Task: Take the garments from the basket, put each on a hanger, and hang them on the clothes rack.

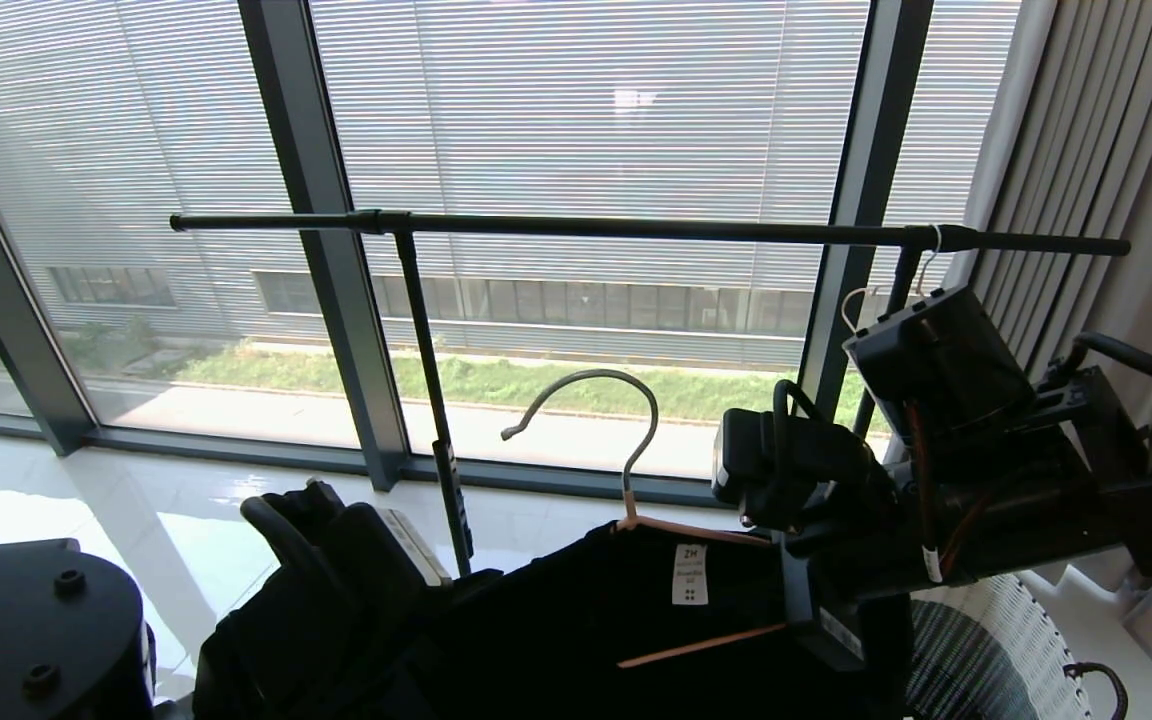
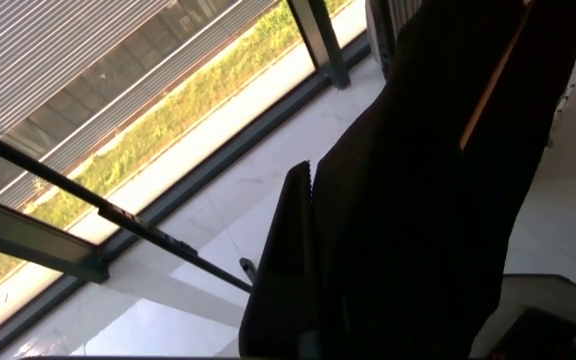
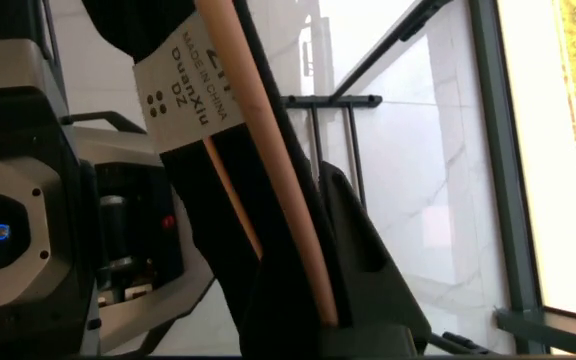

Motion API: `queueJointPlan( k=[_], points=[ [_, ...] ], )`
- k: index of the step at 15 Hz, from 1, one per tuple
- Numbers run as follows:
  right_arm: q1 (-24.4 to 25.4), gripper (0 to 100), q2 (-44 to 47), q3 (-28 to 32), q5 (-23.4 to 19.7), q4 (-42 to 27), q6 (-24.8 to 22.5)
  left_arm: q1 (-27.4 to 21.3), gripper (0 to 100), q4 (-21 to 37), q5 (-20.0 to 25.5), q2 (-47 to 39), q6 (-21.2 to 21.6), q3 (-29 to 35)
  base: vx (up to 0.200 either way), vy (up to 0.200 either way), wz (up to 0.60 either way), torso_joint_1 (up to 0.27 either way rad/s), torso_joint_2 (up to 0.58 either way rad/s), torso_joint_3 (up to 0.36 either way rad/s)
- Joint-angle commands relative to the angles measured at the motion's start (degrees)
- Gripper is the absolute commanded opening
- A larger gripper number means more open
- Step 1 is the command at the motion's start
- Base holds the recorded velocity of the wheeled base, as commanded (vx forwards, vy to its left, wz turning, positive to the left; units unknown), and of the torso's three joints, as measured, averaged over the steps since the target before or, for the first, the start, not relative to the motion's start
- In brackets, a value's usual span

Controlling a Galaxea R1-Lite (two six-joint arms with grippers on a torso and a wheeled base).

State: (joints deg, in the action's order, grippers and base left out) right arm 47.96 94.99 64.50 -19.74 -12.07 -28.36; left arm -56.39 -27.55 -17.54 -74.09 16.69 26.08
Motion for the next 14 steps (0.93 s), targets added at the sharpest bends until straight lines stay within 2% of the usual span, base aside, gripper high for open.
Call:
queueJointPlan(
  k=[1, 4, 8, 10, 14],
  points=[
    [-0.06, 0, -0.33, -0.25, -0.04, 0.91, -0.56, -0.38, 100, -0.05, 0.05, 0.00, 0.01, -0.06, 0.000, 0.000, 0.00, 0.000, 0.00, 0.000],
    [-0.50, 0, -2.09, -2.63, -0.30, 6.27, -4.16, 0.41, 100, 0.04, -0.83, 0.09, 0.10, -0.32, 0.000, 0.000, 0.00, 0.000, 0.00, 0.000],
    [-4.54, 0, -6.04, -9.74, -1.09, 14.44, -9.17, 5.42, 100, 0.04, -0.83, 1.23, 0.10, -1.20, 0.000, 0.000, 0.00, 0.000, 0.00, 0.000],
    [-6.91, 0, -8.42, -12.12, -1.97, 15.50, -9.79, 7.44, 100, 0.04, -0.83, 3.25, 0.10, -3.93, 0.000, 0.000, 0.00, 0.000, 0.00, 0.000],
    [-11.57, 0, -10.44, -12.91, -3.11, 15.67, -9.79, 7.53, 100, 0.04, -0.83, 8.88, 0.19, -8.50, 0.000, 0.000, 0.00, 0.000, 0.00, 0.000]
  ],
)
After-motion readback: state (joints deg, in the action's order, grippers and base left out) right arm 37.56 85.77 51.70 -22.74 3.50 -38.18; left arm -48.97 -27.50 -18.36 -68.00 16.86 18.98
